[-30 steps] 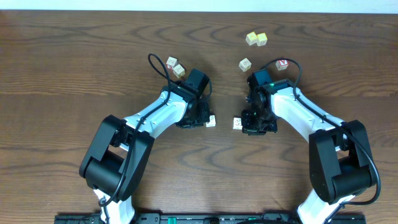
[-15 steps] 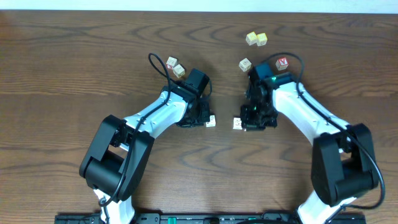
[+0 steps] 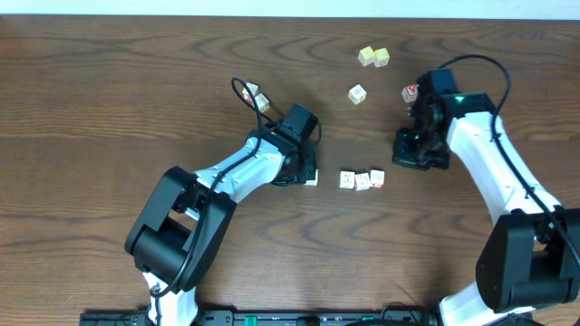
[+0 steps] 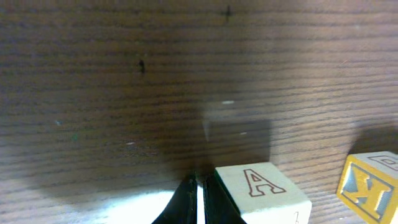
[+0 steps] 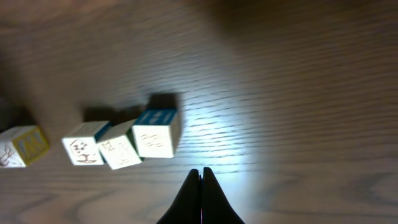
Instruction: Lift 4 blocks
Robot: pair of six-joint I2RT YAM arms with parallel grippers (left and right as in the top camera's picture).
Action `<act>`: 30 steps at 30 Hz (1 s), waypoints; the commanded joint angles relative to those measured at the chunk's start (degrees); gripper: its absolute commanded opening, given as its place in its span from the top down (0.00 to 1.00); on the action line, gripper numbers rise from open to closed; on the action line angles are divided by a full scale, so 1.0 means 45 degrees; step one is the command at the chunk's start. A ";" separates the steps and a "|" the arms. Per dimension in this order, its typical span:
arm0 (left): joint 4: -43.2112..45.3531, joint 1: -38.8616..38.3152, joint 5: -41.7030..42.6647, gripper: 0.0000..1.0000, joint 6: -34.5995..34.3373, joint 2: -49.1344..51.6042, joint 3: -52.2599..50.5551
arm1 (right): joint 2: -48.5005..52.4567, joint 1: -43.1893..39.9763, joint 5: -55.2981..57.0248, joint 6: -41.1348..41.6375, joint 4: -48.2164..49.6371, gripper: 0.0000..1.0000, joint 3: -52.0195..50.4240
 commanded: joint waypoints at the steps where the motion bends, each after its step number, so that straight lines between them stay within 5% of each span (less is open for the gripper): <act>1: 0.0053 -0.0277 -0.0219 0.93 0.0112 0.0291 -0.0112 | -0.0053 -0.0180 0.0219 -0.0151 0.0029 0.99 -0.0267; 12: 0.0311 -0.0860 -0.0209 0.93 -0.0355 0.0296 -0.0112 | -0.0053 -0.0155 -0.0685 0.0058 0.2361 0.99 -0.2409; 30: 0.0889 -0.1195 -0.0209 0.93 -0.0767 0.0311 -0.0112 | -0.0053 -0.0155 -0.0685 0.0005 0.2424 0.99 -0.2409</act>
